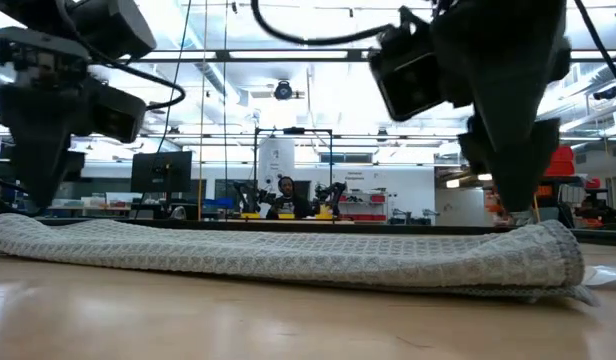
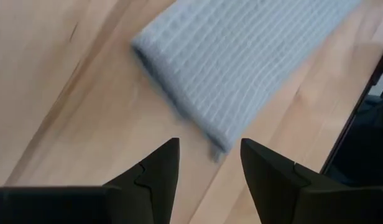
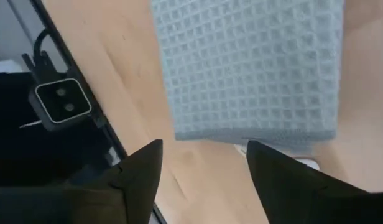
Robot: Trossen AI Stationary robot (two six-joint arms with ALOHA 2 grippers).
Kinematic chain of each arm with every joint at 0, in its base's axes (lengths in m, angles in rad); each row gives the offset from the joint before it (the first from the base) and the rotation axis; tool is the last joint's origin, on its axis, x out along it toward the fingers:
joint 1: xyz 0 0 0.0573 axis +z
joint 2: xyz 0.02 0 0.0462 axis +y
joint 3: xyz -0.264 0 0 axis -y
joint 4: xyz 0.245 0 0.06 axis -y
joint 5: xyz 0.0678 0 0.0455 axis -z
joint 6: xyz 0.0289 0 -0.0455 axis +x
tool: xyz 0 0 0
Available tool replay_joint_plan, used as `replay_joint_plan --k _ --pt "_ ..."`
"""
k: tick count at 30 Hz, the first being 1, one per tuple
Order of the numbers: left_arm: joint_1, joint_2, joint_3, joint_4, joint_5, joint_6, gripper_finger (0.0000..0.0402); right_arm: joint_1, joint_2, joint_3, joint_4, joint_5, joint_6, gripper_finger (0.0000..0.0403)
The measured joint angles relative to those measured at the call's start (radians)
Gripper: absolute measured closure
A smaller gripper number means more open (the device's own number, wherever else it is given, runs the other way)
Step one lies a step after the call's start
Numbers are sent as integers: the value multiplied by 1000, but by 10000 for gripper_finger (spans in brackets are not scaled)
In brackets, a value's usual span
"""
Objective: Fold microfiber towels
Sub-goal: Fold the grey towel
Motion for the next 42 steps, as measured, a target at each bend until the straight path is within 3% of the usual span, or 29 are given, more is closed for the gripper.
replay_joint_plan --k 9,18,28,42 --pt "0 -40 -138 46 77 -2 221 76 -12 0 -22 65 96 130" --pt "4 -38 -178 145 81 12 221 109 -12 -41 -5 161 186 158" --pt "4 -38 -178 147 92 12 221 86 -19 -248 366 254 409 124" --pt "17 -38 -178 252 74 25 221 79 -12 -274 472 332 454 141"
